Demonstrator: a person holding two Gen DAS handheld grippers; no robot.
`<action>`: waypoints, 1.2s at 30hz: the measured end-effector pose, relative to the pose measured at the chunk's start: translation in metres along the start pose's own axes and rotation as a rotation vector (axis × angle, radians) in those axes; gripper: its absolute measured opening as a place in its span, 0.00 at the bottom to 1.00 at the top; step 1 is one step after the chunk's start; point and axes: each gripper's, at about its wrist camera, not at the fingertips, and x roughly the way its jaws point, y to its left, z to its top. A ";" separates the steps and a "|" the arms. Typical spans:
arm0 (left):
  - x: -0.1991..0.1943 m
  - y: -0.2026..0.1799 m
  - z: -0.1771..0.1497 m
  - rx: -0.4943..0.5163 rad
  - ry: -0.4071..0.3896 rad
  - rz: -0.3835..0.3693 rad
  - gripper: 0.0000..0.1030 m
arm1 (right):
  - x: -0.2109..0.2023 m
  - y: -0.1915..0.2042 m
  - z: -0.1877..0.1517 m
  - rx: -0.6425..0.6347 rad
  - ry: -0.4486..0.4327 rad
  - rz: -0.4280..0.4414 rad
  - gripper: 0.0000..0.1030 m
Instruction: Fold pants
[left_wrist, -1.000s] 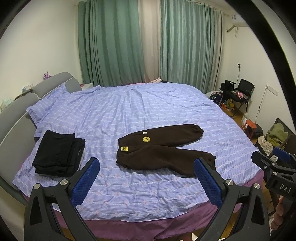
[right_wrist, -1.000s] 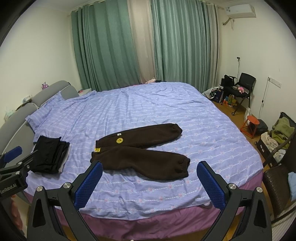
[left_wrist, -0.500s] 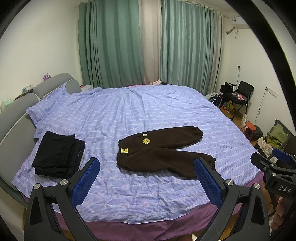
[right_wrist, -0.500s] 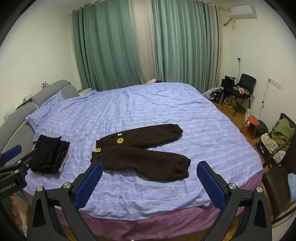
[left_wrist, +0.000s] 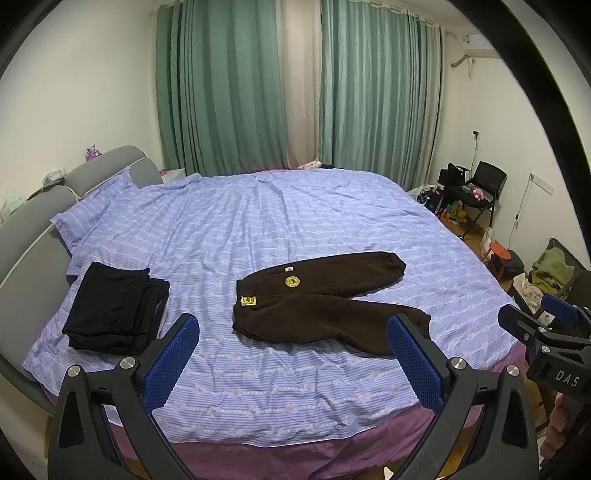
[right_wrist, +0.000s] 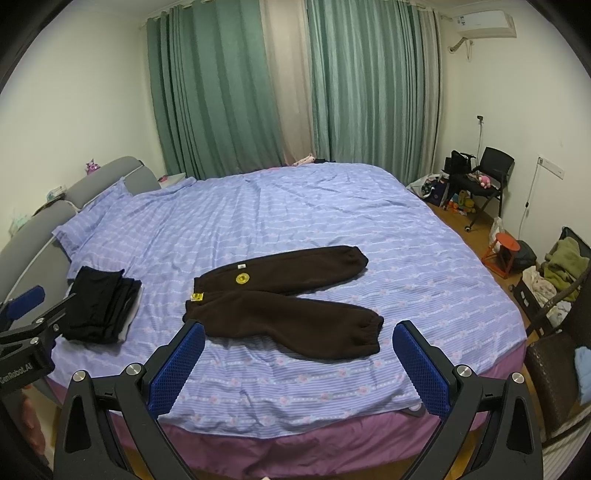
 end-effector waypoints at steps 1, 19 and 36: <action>0.000 0.000 0.000 -0.001 0.000 0.000 1.00 | 0.000 0.000 0.000 0.000 0.000 0.000 1.00; 0.009 0.015 -0.004 0.002 0.015 0.005 1.00 | 0.010 0.006 -0.003 0.016 0.027 -0.007 1.00; 0.123 0.020 -0.022 -0.095 0.198 0.117 1.00 | 0.131 -0.044 -0.021 0.101 0.239 -0.023 1.00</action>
